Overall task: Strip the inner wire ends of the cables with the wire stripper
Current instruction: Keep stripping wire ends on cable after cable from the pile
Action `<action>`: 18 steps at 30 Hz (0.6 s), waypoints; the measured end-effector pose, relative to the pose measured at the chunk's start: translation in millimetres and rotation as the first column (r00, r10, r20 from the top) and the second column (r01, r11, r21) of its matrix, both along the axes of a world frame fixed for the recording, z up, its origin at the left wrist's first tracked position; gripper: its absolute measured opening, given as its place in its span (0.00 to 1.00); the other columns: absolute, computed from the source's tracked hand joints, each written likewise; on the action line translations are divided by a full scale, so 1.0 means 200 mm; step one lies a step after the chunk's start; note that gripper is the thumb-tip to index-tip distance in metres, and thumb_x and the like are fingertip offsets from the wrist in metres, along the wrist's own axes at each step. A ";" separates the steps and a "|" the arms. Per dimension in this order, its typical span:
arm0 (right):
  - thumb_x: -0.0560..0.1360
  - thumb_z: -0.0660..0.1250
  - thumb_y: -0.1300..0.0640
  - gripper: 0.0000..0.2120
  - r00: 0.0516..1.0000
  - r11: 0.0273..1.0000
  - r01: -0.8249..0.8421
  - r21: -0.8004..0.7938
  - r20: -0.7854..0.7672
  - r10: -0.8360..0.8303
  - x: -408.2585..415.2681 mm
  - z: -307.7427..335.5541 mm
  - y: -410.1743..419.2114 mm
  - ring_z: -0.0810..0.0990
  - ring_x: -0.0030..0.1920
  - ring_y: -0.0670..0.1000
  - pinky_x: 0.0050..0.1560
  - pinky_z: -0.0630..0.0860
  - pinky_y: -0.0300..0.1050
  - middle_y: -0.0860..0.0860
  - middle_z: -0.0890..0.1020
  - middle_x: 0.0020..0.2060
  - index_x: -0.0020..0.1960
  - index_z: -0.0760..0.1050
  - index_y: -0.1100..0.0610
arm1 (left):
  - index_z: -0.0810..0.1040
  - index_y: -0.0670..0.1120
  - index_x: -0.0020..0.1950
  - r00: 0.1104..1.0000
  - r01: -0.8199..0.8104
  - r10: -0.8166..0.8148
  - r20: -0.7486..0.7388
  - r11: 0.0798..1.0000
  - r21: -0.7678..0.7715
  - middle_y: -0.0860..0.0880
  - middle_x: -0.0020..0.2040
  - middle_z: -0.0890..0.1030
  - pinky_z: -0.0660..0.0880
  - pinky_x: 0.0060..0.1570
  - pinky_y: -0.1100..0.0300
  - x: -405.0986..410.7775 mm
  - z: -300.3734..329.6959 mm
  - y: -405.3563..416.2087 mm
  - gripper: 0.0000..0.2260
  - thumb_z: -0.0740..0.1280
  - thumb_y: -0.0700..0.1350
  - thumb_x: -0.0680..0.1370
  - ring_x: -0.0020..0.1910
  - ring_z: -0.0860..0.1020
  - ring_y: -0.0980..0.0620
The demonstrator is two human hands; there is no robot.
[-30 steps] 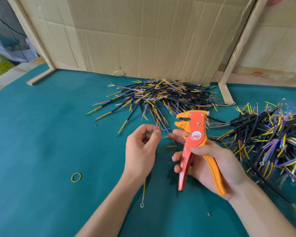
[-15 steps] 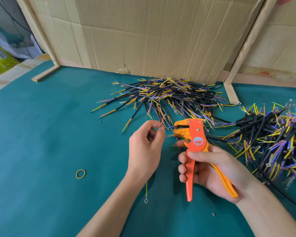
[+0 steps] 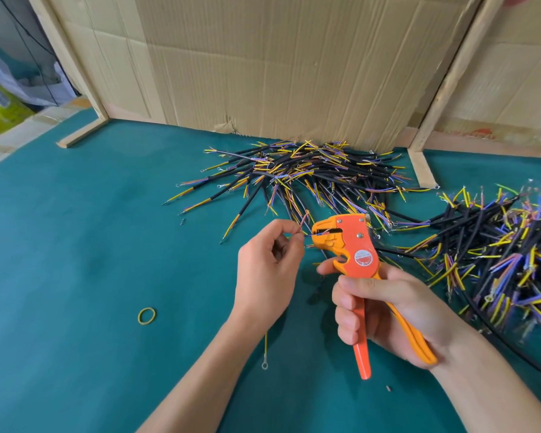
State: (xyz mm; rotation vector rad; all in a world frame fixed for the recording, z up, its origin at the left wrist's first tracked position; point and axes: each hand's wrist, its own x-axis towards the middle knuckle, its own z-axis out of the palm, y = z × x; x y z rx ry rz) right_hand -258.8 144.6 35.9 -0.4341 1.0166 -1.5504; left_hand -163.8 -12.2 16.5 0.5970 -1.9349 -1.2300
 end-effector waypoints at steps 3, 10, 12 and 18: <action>0.72 0.75 0.60 0.18 1.000 1.000 0.008 0.009 -0.007 -0.008 0.00 0.00 0.00 0.72 0.29 0.54 0.31 0.73 0.49 0.56 0.72 0.34 0.60 0.79 0.64 | 0.78 0.47 0.43 1.000 -0.001 0.001 -0.002 1.000 -0.005 0.43 0.32 0.71 0.66 0.34 0.60 0.00 0.00 0.00 0.06 0.68 0.40 0.80 0.32 0.66 0.47; 0.72 0.74 0.59 0.18 0.997 0.998 0.066 0.019 -0.037 -0.065 0.02 0.00 -0.01 0.67 0.25 0.52 0.26 0.69 0.45 0.54 0.69 0.31 0.60 0.79 0.64 | 0.79 0.48 0.44 1.000 0.001 -0.001 -0.015 1.000 -0.023 0.45 0.32 0.71 0.67 0.34 0.60 0.00 0.00 0.01 0.06 0.68 0.40 0.80 0.32 0.67 0.48; 0.73 0.74 0.60 0.16 0.993 0.993 0.114 0.007 -0.043 -0.114 0.03 0.00 -0.02 0.65 0.23 0.49 0.23 0.67 0.41 0.53 0.66 0.29 0.58 0.80 0.64 | 0.79 0.48 0.45 1.000 0.010 -0.010 -0.024 1.000 -0.020 0.46 0.32 0.72 0.67 0.34 0.61 0.00 -0.01 0.01 0.05 0.69 0.40 0.80 0.31 0.67 0.50; 0.73 0.72 0.60 0.19 0.986 0.986 0.169 -0.009 0.007 -0.169 0.04 -0.01 -0.04 0.67 0.22 0.50 0.22 0.67 0.41 0.54 0.68 0.29 0.61 0.78 0.67 | 0.79 0.48 0.45 0.999 0.008 -0.007 -0.039 0.999 0.035 0.54 0.29 0.69 0.66 0.33 0.64 -0.01 -0.03 0.00 0.05 0.69 0.39 0.80 0.30 0.65 0.56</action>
